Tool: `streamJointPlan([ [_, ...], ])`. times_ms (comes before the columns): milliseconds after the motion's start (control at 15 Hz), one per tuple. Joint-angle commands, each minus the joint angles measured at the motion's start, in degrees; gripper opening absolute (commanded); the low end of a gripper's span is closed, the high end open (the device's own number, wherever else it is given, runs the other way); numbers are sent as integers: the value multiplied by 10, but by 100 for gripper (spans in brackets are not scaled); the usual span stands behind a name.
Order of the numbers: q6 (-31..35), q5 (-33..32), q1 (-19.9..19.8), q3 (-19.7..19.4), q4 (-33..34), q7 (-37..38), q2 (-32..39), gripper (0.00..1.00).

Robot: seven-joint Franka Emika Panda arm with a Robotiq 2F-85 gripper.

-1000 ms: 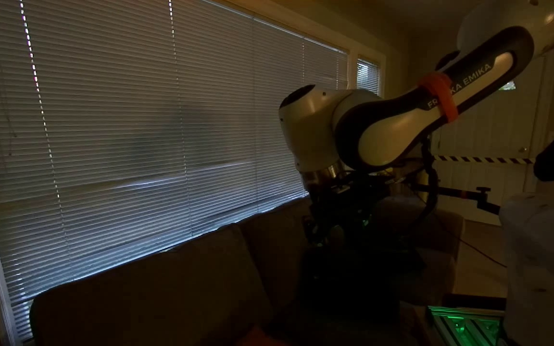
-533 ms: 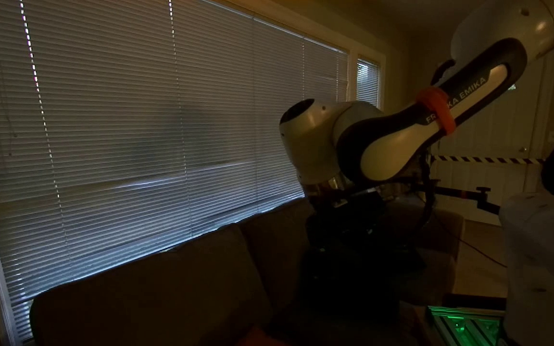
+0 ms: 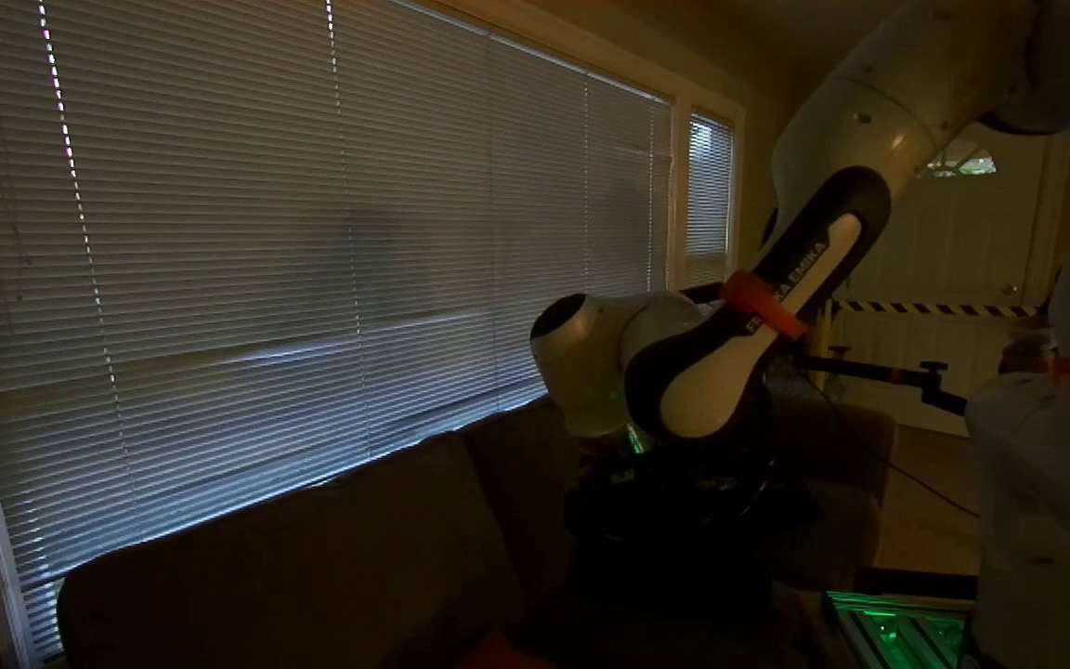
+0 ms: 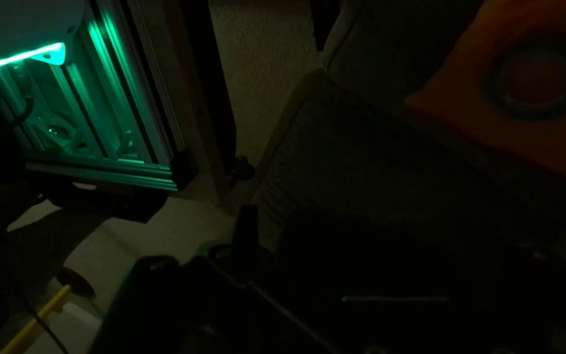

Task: Pour the black mug's contents into the black bowl

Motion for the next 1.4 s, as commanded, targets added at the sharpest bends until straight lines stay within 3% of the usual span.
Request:
streamJointPlan([
  [0,52,8,9,-40,45,-19,103,100],
  [333,126,-8,24,-79,89,-60,190,100],
  [733,197,-88,89,-120,78,106,210,100],
  [1133,196,-151,121,-139,57,274,199,100],
  [1267,147,-133,118,-130,59,270,199,100],
  [1333,169,-130,111,-126,70,246,208,100],
])
